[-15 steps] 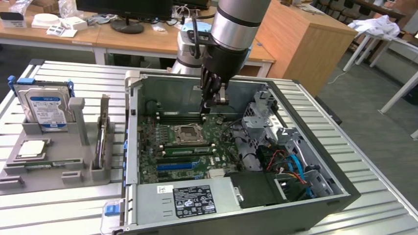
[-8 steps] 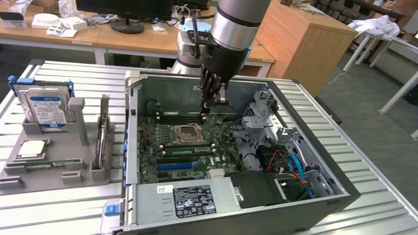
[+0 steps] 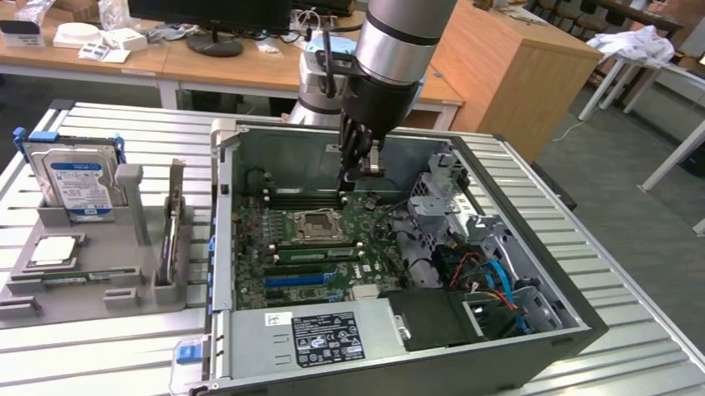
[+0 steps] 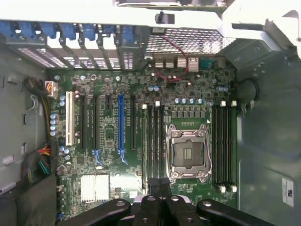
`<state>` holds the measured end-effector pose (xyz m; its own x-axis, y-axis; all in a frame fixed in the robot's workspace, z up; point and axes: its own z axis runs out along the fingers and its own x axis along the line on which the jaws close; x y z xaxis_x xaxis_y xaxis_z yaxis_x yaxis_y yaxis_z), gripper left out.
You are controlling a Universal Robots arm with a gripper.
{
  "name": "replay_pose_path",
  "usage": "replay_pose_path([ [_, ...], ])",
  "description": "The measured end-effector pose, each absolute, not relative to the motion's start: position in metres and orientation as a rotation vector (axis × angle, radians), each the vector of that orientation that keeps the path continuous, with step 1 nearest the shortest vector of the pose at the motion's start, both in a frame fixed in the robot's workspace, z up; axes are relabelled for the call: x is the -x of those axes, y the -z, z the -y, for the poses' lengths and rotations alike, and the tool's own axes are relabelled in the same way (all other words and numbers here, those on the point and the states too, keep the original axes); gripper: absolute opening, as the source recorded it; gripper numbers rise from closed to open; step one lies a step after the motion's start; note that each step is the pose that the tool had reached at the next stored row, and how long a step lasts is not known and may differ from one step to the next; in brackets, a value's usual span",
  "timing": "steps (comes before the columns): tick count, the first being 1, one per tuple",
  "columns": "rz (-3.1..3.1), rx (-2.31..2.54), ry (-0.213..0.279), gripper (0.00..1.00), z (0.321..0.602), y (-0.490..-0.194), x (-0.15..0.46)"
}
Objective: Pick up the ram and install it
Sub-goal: 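Press down the ram until it locks into place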
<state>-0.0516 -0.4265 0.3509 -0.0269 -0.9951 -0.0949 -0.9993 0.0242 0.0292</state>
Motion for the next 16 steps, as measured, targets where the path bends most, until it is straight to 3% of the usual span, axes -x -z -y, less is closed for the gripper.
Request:
replay_pose_path([
  [16, -2.468, 1.844, -0.124, 0.11, 0.4266, -0.3494, 0.0518],
])
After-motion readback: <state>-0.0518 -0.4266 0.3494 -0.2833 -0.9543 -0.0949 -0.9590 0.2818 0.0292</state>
